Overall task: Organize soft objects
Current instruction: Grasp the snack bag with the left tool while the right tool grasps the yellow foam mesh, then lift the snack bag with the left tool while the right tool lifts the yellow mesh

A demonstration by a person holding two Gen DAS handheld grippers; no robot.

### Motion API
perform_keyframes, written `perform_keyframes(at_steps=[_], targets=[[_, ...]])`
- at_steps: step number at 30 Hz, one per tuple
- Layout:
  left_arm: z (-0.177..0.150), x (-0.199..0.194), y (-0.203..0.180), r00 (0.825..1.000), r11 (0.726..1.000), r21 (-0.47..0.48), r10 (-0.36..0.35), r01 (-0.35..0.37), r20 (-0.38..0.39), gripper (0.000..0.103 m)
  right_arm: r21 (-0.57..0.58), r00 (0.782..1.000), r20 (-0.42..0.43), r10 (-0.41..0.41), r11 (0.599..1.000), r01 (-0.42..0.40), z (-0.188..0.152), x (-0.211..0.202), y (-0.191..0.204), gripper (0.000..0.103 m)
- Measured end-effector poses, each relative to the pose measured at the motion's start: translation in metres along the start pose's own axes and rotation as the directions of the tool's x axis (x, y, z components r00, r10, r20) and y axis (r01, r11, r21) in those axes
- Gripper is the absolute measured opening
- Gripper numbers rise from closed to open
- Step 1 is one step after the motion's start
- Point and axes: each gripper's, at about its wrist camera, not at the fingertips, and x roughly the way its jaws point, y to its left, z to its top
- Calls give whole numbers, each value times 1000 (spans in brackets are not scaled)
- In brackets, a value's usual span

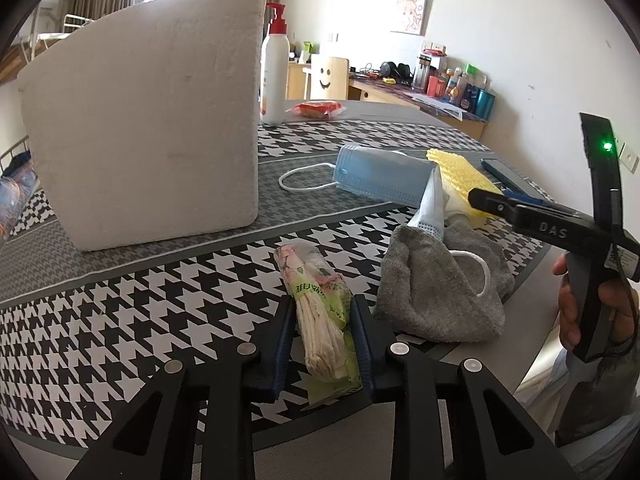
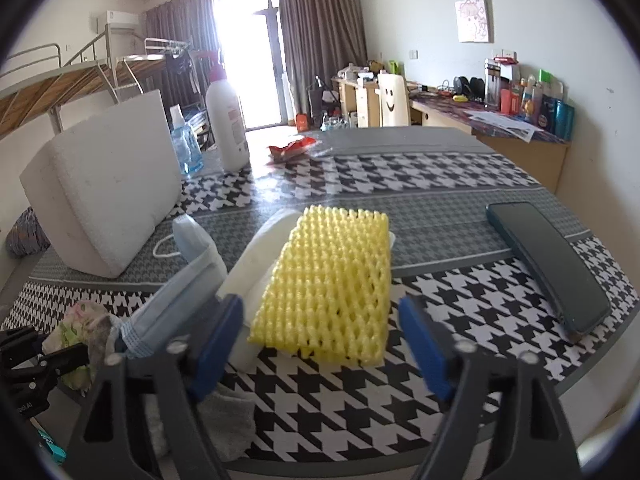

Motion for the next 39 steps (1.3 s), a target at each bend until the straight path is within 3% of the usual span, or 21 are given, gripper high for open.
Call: perform_keyframes(at_steps=[5,10,12,32,39], targets=[[-1,-2,3,1000,1000,-7,-8,8,0,30,16,999,-41,13,1000,-13,-1,9,-5,59],[-2,-4,4,1000,1000,-11,-10,10,4,29,38,997,-70,34,999,-31,-5,11,-7,28],[-3,-5,4,1000,1000,-10,-10,10,6,29,48,998,-62,28,999,-25,-5,8,-8,24],[-9,-26,9,999,1000,-22,-18,19,48,21,62,1000,25,5,998,-6,-4,-30,-11,24],[-5,-43,15,996,1000,-16,-4,6,91,20,47,995,77,57,997,-61,-2,-42,-1,24]])
